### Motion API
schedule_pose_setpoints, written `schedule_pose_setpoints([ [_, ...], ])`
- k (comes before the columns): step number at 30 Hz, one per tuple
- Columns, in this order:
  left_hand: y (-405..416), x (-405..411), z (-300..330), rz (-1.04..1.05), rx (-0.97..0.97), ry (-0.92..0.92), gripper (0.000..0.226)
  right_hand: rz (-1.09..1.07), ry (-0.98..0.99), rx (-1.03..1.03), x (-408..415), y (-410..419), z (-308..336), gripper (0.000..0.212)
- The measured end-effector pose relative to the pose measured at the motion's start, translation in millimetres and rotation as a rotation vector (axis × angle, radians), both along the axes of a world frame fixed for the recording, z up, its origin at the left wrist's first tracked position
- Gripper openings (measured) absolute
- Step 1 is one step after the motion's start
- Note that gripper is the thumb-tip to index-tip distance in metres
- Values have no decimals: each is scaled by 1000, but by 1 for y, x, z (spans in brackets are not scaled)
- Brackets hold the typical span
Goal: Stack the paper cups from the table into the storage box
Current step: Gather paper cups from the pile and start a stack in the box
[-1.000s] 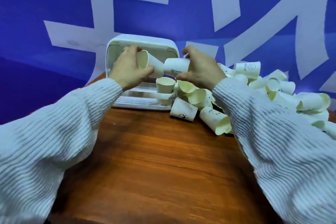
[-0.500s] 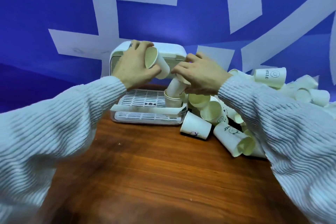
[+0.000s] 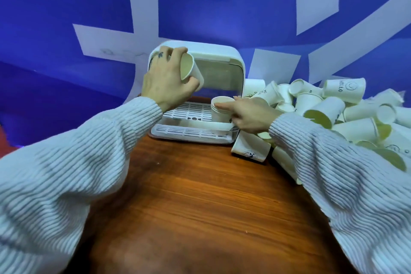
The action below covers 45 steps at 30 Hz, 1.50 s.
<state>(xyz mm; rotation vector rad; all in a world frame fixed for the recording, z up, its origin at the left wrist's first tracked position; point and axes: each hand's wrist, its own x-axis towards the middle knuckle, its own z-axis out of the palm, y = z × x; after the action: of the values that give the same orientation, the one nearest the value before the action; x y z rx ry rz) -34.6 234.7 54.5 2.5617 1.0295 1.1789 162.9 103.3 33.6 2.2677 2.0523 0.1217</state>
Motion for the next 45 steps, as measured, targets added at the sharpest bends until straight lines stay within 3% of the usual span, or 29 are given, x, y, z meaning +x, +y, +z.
schedule_pose_setpoints([
  [3,-7,3,-5,-98,-59,-17,76,17,98,48,-7,-3,1,54],
  [7,-21,17,-4,-256,-58,-44,81,8,290,378,0,-24,18,40],
  [11,-26,34,-4,-296,-13,-4,73,-96,308,509,17,-49,23,32],
  [16,-17,51,-12,-265,-22,259,67,-187,284,545,32,-72,21,29],
  [19,-14,56,-25,-260,-57,339,79,-228,222,542,38,-75,18,28],
  [23,-21,58,-46,-239,-128,592,105,-280,160,533,41,-68,14,28],
  [25,-25,59,-52,-237,-135,594,107,-304,167,519,41,-63,12,36],
  [27,-30,60,-52,-255,-44,512,99,-338,147,477,42,-56,9,41],
  [30,-49,62,-52,-257,163,323,66,-367,89,441,44,-47,4,35],
  [33,-69,63,-53,-195,258,287,43,-388,55,455,48,-43,-1,26],
  [37,-86,65,-67,-158,273,417,40,-409,11,540,53,-43,-5,24],
  [41,-91,71,-76,-130,247,450,50,-449,66,652,53,-48,-2,23],
  [45,-96,74,-77,-156,168,444,42,-480,111,675,52,-54,2,25],
])
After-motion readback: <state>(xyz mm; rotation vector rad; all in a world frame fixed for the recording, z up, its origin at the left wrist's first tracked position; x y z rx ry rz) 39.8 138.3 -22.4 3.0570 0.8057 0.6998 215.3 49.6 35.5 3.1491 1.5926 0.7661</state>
